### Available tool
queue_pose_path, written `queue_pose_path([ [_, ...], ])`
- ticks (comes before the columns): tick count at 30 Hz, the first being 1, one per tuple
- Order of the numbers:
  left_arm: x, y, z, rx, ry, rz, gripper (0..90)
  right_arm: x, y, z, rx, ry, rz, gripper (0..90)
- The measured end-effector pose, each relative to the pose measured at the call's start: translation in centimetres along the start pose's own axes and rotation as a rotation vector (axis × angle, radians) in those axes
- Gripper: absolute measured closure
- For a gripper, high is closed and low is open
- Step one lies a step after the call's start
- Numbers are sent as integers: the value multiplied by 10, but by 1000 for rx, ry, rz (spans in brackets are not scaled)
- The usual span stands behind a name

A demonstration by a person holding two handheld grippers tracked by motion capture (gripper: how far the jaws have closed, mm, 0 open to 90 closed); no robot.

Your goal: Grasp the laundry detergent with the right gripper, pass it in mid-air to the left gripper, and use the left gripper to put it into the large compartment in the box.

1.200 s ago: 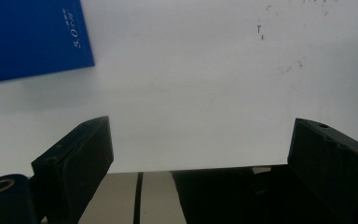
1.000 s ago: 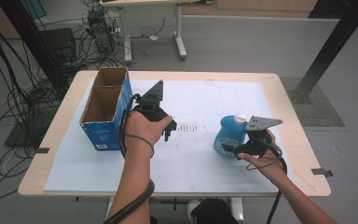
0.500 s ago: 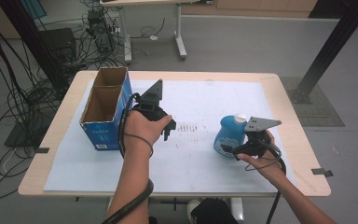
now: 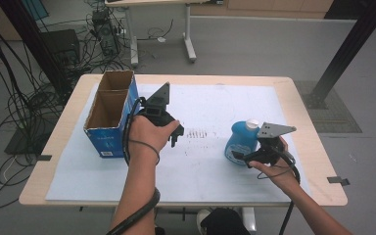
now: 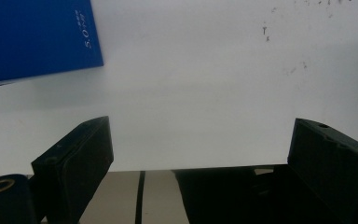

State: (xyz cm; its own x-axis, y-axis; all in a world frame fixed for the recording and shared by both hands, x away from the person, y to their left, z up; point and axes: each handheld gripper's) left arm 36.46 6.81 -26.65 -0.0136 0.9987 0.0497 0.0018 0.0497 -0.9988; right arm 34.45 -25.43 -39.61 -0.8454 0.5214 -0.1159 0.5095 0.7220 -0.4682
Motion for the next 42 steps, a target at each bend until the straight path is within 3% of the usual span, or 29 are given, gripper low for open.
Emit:
queue_pose_path([
  [15, -1, 2, 0, 2, 0, -2, 72, -2, -1, 4, 2, 10, 5, 91],
  [36, -1, 3, 0, 2, -3, -4, 72, -5, 2, 8, -2, -2, -5, 282],
  [42, 1, 4, 1, 5, -2, -4, 72, -5, 4, 8, -2, -18, -17, 403],
])
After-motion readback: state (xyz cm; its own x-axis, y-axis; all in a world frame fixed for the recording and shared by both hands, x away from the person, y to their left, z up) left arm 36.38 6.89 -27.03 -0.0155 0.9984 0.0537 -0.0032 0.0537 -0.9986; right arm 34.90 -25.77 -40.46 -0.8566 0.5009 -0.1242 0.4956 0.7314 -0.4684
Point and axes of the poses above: each handheld gripper's, and its own axes: y roughly forward along the jaws, z roughly out of its underside, x roughly to its left, and after that the axes turned 6 degrees about -y, right-handed
